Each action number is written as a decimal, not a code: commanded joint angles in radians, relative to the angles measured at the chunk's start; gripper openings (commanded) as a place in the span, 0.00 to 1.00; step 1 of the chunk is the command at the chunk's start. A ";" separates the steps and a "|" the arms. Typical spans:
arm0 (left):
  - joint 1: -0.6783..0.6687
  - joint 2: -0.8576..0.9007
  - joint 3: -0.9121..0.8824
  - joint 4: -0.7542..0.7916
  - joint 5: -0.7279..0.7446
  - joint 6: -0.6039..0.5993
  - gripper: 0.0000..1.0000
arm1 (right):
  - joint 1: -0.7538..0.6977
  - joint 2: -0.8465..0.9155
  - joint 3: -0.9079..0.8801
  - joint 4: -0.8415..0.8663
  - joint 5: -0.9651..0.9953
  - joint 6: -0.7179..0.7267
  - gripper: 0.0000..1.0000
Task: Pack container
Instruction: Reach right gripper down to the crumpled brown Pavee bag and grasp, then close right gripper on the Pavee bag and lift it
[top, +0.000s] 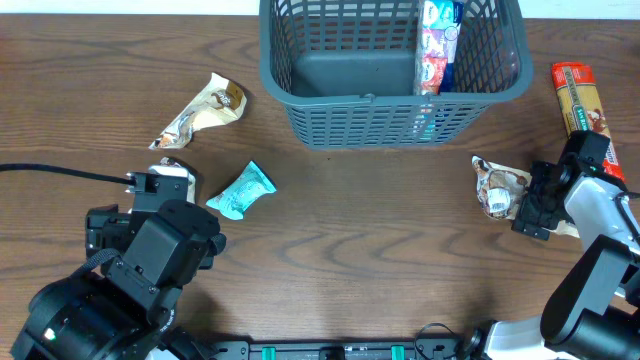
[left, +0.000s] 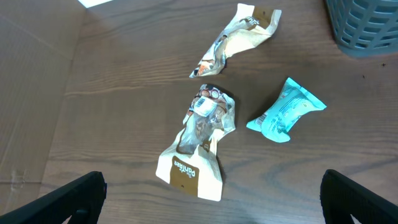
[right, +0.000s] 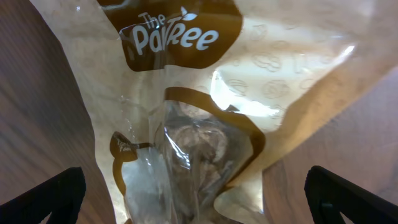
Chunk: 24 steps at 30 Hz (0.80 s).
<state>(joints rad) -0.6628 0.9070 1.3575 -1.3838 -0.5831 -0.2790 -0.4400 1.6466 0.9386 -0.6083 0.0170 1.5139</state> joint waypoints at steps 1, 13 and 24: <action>0.003 0.000 0.019 -0.002 -0.012 0.017 0.98 | -0.006 0.030 0.011 0.006 -0.006 0.020 0.99; 0.003 0.000 0.019 -0.002 -0.012 0.017 0.99 | -0.017 0.075 0.013 0.034 -0.026 0.053 0.99; 0.003 0.000 0.019 -0.002 -0.012 0.017 0.99 | -0.026 0.076 0.015 0.037 -0.024 0.053 0.99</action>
<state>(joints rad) -0.6628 0.9073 1.3575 -1.3838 -0.5831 -0.2790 -0.4553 1.7107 0.9386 -0.5713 -0.0124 1.5459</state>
